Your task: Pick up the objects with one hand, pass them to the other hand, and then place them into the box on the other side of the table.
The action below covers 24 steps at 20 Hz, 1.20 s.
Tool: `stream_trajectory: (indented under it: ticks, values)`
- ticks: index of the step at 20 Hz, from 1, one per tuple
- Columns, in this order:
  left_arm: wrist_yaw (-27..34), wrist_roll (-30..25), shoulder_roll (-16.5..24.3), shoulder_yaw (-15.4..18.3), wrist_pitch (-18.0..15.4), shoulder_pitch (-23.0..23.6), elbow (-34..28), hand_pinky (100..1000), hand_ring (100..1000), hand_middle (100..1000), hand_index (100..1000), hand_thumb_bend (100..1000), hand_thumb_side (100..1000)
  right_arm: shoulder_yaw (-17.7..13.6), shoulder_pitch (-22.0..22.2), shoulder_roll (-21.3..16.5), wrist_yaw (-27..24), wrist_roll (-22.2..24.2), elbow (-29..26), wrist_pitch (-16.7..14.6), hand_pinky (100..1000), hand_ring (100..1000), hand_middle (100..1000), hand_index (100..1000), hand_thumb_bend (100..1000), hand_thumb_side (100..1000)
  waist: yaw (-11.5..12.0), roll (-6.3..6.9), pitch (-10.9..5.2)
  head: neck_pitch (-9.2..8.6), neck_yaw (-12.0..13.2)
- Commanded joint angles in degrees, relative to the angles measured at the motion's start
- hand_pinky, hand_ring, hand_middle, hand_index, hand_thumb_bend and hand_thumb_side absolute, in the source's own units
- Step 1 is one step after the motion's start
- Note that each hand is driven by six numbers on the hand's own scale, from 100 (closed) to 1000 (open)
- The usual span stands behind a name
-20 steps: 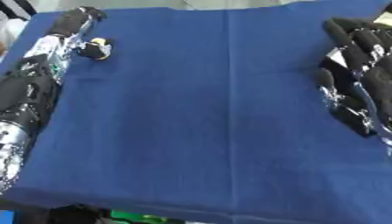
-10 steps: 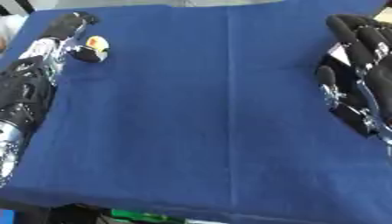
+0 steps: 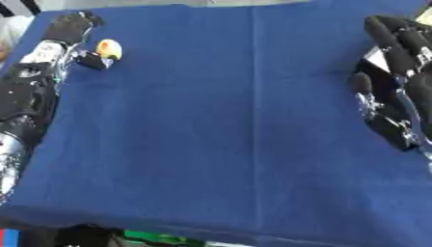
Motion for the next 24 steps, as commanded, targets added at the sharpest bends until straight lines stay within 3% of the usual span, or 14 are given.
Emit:
stream_trajectory:
  ticks: [1,7,11,17,24]
  values:
    - [-1.51,0.81,1.92,0.1,0.47,-0.63,-0.23,719,637,672,804,452,359,-0.04,-0.52,-0.23,-0.35,-0.17,-1.21,0.23,818,875,882,1000,100,100,-0.01,-0.16,-0.79,-0.15,0.01]
    - [-4.62,-1.12,1.92,-0.43,0.34,-0.41,0.5,735,657,690,810,506,416,-0.07,-0.46,-0.35,-0.48,-0.15,-1.21,0.4,817,875,882,1000,100,100,0.0,-0.11,-0.77,-0.15,0.08]
    - [-6.17,-2.3,1.84,-0.17,0.26,-0.12,0.4,721,634,668,795,496,403,-0.07,-0.44,-0.41,-0.63,-0.2,-1.21,0.46,817,876,883,1000,100,100,0.08,-0.16,-0.66,-0.15,0.02]
    - [-5.04,3.33,1.45,0.68,2.1,0.01,-1.22,684,571,599,754,415,317,-0.07,-0.35,-0.33,-0.89,-0.35,-1.21,0.67,815,878,883,1000,100,100,0.1,-0.45,-0.39,-0.15,-0.04]
    - [-4.63,5.71,1.16,0.05,2.9,0.17,-0.18,690,580,607,756,415,342,0.01,-0.37,-0.1,-1.23,-0.58,-1.21,0.92,813,881,883,1000,100,100,-0.07,-0.82,0.16,-0.15,-0.05]
